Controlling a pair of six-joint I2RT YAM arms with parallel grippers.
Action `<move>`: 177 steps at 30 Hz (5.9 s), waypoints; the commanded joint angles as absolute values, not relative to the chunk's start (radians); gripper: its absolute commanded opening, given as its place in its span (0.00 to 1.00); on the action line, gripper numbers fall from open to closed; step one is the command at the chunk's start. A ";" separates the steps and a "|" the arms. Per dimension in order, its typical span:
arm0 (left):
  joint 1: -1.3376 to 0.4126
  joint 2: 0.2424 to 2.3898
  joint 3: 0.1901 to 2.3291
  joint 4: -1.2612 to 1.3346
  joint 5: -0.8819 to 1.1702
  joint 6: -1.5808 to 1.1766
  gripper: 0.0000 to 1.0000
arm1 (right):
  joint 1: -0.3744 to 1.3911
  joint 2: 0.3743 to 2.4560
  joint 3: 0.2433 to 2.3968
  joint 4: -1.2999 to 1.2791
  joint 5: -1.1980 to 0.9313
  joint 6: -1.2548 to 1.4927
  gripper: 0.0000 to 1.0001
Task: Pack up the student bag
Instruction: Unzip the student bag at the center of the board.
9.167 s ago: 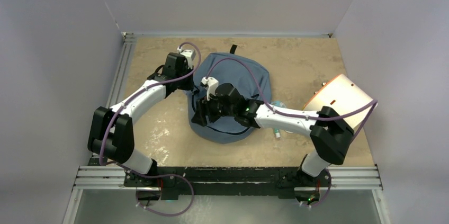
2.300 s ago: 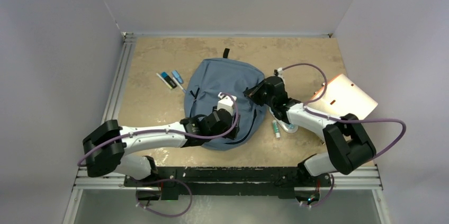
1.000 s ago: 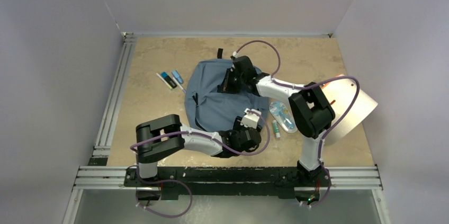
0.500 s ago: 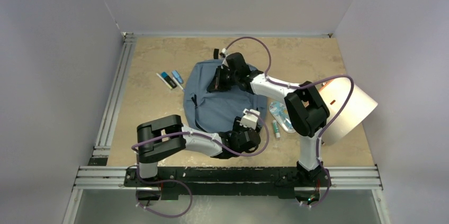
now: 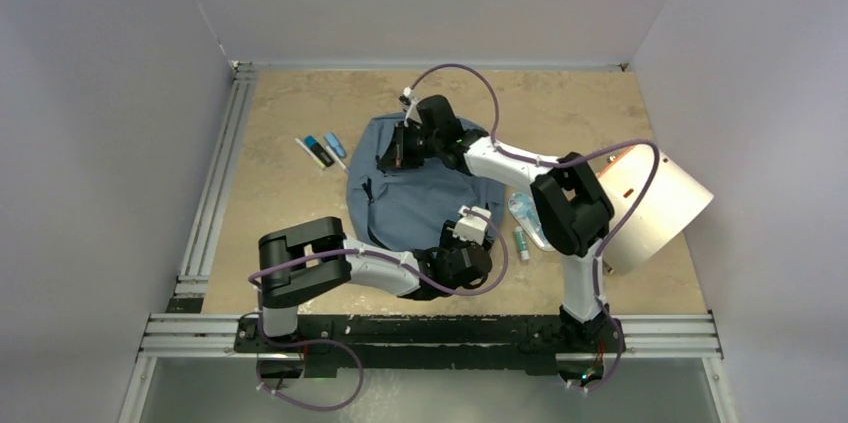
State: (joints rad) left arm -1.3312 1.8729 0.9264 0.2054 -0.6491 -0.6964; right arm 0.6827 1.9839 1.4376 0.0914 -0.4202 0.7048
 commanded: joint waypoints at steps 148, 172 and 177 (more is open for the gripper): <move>-0.626 1.583 0.866 -0.240 -0.235 -1.015 0.62 | 0.653 1.538 1.130 -0.058 0.078 0.209 0.64; -0.595 1.560 0.783 -0.197 -0.187 -1.008 0.55 | 0.837 1.568 1.038 0.171 0.176 -0.201 0.77; -0.592 1.553 0.771 -0.186 -0.183 -1.006 0.55 | 0.845 1.513 0.964 0.235 0.200 -0.300 0.76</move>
State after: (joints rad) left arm -0.6037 1.5642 0.8108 -0.1093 -0.1749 -1.0328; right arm 0.8433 1.5787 0.9909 0.1295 0.1604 -0.1810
